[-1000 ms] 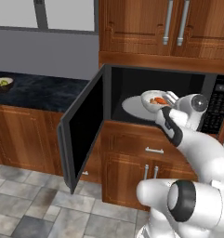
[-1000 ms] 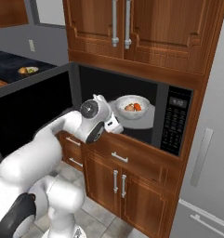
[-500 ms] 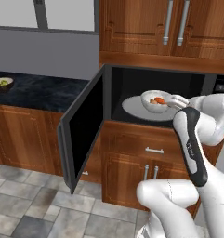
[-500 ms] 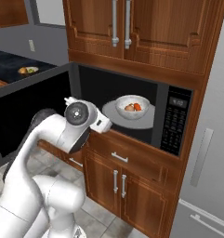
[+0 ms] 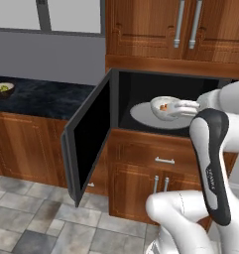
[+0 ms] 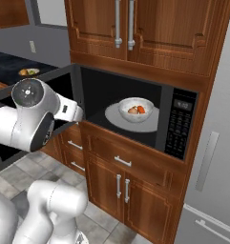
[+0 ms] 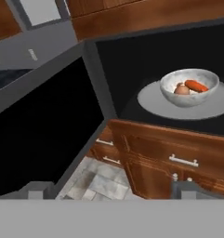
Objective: Place the bowl containing the carrot and onion in the microwave. Close the microwave door and press the start button to microwave the meal.
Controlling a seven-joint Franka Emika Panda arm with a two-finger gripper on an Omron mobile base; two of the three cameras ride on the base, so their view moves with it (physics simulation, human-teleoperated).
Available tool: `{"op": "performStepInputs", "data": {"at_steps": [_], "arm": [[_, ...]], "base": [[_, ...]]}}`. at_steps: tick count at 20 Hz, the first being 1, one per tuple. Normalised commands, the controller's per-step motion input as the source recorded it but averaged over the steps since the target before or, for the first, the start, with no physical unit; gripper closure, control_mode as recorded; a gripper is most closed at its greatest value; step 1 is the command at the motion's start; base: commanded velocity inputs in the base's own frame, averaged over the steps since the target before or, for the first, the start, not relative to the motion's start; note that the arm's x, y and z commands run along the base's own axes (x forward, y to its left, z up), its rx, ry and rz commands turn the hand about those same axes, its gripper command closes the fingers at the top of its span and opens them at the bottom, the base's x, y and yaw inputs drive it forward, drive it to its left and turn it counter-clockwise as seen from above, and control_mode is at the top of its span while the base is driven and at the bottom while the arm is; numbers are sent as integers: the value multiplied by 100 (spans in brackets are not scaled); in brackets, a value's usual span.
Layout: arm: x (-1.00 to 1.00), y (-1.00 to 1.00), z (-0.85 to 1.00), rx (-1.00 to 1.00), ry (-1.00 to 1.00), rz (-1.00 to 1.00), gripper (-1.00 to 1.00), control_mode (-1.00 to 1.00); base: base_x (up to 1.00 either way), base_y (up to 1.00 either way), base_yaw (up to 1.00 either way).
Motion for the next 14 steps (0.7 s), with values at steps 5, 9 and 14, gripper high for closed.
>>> {"op": "performStepInputs", "data": {"at_steps": [5, 9, 14], "arm": [[-67, 55, 23, -19, -13, 23, -100, -100], [-45, 58, 7, -17, -22, 23, -100, -100], [-5, 72, 38, -13, -3, 16, -100, -100]], "base": [[0, 0, 0], [0, 0, 0], [0, 0, 0]]}}
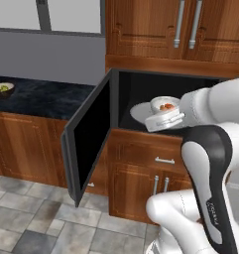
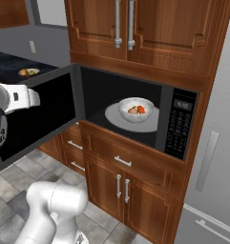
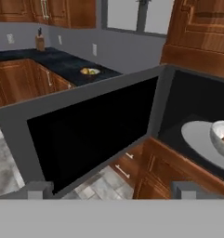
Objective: Place the bowl containing the carrot and onion in the microwave. Close the microwave door and press the start button to microwave the meal.
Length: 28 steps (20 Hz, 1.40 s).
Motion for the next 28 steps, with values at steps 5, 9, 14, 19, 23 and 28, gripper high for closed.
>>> {"op": "performStepInputs", "data": {"at_steps": [5, 9, 14, 19, 23, 28], "arm": [[0, 76, 54, -14, 9, 12, -100, -100], [1, 82, 32, -16, 11, 9, -100, -100], [11, 79, -1, -19, 6, 4, -100, -100], [33, 51, -34, -12, 5, 5, -100, -100], [45, 24, -61, -11, 5, 1, -100, -100], [50, 29, -47, -11, 1, 0, -100, -100]], "base": [[0, 0, 0], [0, 0, 0], [0, 0, 0], [0, 0, 0], [0, 0, 0], [0, 0, 0]]}}
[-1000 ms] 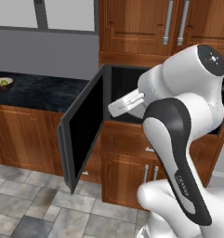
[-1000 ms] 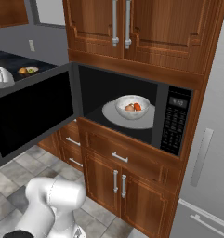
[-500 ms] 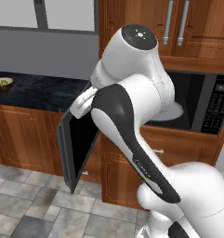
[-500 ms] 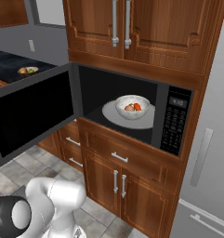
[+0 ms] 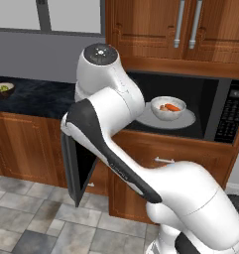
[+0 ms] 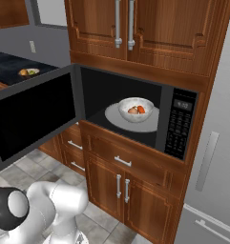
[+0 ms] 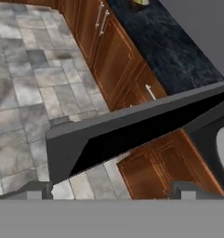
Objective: Place the bowl containing the carrot and onion in the microwave. Close the microwave door and press the start button to microwave the meal.
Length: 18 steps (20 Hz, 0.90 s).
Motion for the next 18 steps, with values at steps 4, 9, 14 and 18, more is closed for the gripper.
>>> {"op": "performStepInputs", "data": {"at_steps": [4, 9, 14, 18], "arm": [[47, 50, 0, -8, 0, 0, -100, -100], [42, 56, 0, -9, 0, 0, -100, -100], [34, 39, 0, -8, 0, 0, -100, -100], [8, 8, -20, -9, 2, -2, -100, -100]], "base": [[0, 0, 0], [0, 0, 0], [0, 0, 0], [0, 0, 0]]}}
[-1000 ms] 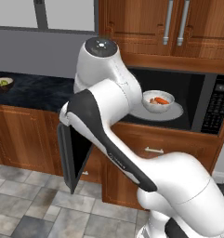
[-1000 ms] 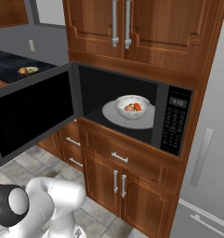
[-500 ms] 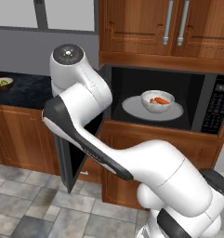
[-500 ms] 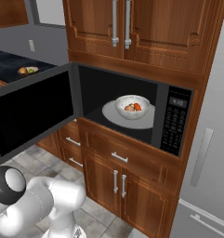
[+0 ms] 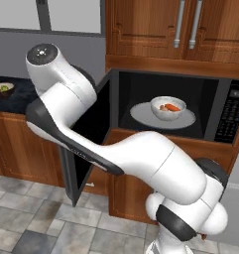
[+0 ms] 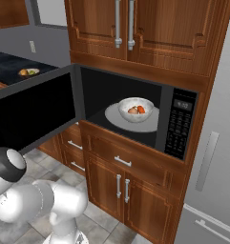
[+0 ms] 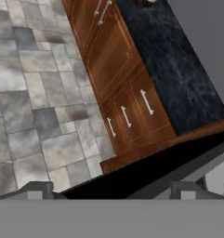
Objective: Place the bowl containing the carrot and onion in the microwave. Close the microwave door and press the start button to microwave the meal.
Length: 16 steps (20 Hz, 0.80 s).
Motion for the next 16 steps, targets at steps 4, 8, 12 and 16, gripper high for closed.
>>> {"op": "performStepInputs", "data": {"at_steps": [4, 8, 12, 16], "arm": [[6, 0, -81, -18, 9, -6, -100, -100], [9, -6, -71, -19, 15, -9, -100, -100], [-24, -59, -25, -11, 10, -10, -100, -100], [-62, -89, -3, -4, 6, -14, -100, -100]], "base": [[0, 0, 0], [0, 0, 0], [0, 0, 0], [0, 0, 0]]}}
